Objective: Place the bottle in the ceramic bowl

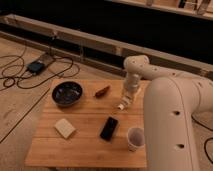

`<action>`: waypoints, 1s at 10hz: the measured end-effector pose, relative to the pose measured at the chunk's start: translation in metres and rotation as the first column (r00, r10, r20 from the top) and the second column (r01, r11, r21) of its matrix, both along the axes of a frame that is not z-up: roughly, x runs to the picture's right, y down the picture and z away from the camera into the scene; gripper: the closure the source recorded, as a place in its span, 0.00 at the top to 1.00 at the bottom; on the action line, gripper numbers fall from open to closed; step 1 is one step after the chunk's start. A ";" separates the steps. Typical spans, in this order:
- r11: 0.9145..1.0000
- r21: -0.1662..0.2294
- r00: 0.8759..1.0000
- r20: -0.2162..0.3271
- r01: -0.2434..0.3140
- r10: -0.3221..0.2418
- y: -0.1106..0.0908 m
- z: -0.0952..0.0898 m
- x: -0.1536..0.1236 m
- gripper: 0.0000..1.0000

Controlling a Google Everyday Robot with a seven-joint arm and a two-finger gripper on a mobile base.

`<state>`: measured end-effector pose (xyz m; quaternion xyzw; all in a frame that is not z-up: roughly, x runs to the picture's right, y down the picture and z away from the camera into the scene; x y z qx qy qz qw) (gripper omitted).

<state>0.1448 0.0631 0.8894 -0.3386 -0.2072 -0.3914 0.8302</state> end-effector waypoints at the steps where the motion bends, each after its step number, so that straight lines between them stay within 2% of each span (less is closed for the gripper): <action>1: 1.000 0.019 0.999 0.045 0.021 -0.022 -0.011 -0.010 -0.010 0.00; 2: 0.999 0.033 0.996 0.080 0.039 -0.042 -0.017 -0.017 -0.019 0.00; 3: 0.995 0.059 0.986 0.143 0.075 -0.083 -0.030 -0.030 -0.036 0.00; 5: 0.986 0.104 0.960 0.232 0.133 -0.154 -0.047 -0.046 -0.069 0.00; 6: 0.978 0.127 0.941 0.277 0.163 -0.193 -0.055 -0.052 -0.090 0.00; 7: 0.968 0.154 0.916 0.325 0.196 -0.237 -0.063 -0.060 -0.114 0.00; 8: 0.961 0.169 0.897 0.353 0.217 -0.265 -0.066 -0.064 -0.128 0.00; 10: 0.937 0.225 0.839 0.424 0.268 -0.342 -0.080 -0.073 -0.171 0.00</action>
